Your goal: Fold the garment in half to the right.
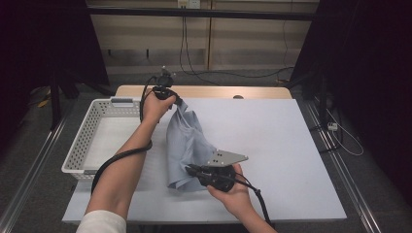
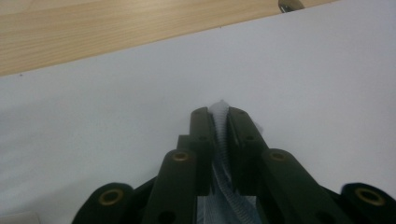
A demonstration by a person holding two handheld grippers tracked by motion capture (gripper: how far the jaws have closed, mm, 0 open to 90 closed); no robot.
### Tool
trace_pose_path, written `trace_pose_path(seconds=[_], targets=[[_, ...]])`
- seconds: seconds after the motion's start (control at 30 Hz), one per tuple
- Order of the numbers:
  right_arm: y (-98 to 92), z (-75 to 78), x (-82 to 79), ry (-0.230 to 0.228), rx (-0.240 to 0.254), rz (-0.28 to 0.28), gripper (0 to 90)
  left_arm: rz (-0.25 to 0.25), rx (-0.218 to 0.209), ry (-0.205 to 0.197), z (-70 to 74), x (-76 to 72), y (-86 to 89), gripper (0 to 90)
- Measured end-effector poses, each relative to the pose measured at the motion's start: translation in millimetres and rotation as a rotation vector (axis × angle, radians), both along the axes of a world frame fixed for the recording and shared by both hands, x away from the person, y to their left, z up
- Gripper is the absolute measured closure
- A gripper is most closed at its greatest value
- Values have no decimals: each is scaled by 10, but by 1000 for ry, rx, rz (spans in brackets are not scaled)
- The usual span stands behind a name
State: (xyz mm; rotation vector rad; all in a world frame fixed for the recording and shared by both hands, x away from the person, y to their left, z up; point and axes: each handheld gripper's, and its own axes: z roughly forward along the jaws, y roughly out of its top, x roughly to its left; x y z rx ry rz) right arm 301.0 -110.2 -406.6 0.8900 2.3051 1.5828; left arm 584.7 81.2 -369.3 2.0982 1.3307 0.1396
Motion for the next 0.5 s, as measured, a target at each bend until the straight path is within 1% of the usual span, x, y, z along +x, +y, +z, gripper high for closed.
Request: trace_pose_path(seconds=[0.03,0.2,0.27,0.43,0.5], targets=[[-6,-9,-4,4,1,-3,864,2,-4,-2,-2,1,-2,790],[-43,-35,-12,6,-6,-12,864,-9,-6,3,-21,6,-27,813],[-60,-43,-14,8,-7,-18,864,-10,-8,2,-31,3,-29,805],[-86,-64,-39,3,-21,-24,864,-27,-39,3,-36,-9,-47,797],[-100,-72,-51,2,-24,-28,864,-27,-56,16,-39,-11,-52,751]])
